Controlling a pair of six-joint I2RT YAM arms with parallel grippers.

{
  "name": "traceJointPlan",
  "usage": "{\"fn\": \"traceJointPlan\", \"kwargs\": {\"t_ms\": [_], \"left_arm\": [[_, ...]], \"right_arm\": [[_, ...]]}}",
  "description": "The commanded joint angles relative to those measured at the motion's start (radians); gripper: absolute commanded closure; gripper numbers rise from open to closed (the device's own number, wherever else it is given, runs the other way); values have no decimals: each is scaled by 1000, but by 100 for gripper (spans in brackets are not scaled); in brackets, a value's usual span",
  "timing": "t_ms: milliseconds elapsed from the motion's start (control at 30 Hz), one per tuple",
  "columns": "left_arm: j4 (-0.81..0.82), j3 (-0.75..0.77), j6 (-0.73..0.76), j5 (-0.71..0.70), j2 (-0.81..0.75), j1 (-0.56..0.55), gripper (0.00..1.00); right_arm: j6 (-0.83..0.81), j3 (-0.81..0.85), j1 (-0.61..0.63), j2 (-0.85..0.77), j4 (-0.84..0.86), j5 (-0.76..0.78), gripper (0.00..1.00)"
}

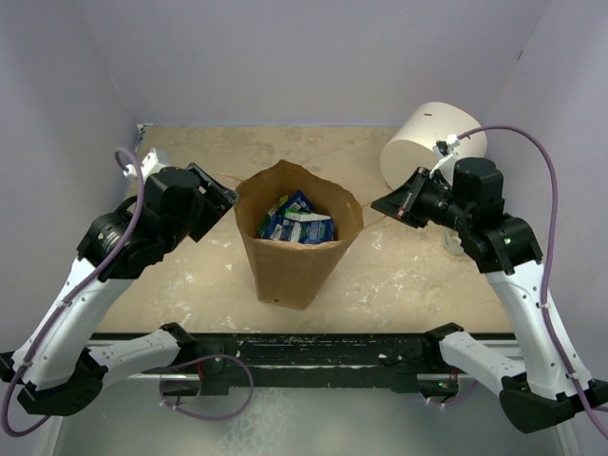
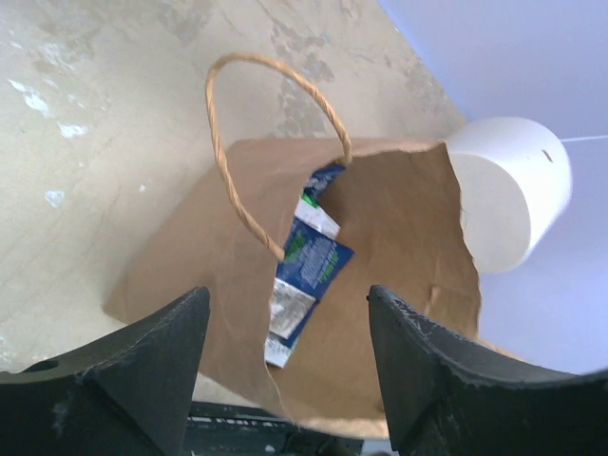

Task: Take the snacks out of the paper bag
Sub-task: Adjust the paper bag at the center of the board.

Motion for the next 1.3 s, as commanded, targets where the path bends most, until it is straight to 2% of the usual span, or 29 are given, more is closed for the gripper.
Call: {"fn": "traceJointPlan", "kwargs": {"t_ms": [0,100,167,200,300,400,667,967,1033,1133,1267], "left_arm": [[39,62,40,-126,58,10,34],[-31,131,111,-139,120,76,54],[-55,141,150,-87,139,183,60],[-10,125,200,-28,134,227,60],[149,61,316,149,129,291,50],[154,55,316,251,167,303,56],[268,-88,262,308,107,305,54],[339,-103,237,370,177,347,54],[362,-103,243,413,196,373,58],[378,-103,254,455,205,410,73],[383,-100,288,470,184,451,88]], "right_arm": [[-51,75,-8,-15,-17,68,100],[-54,80,-8,-19,-9,62,100],[-55,80,-8,-19,-5,57,100],[-56,79,-8,-18,-4,54,100],[-57,80,-8,-17,-4,48,100],[-65,88,-8,-13,-4,46,100],[-79,119,-8,11,-8,46,100],[-88,126,-8,27,-4,38,100],[-91,128,-9,33,-1,33,100],[-101,125,-9,37,-4,27,100],[-134,123,-9,50,-3,0,100]]}}
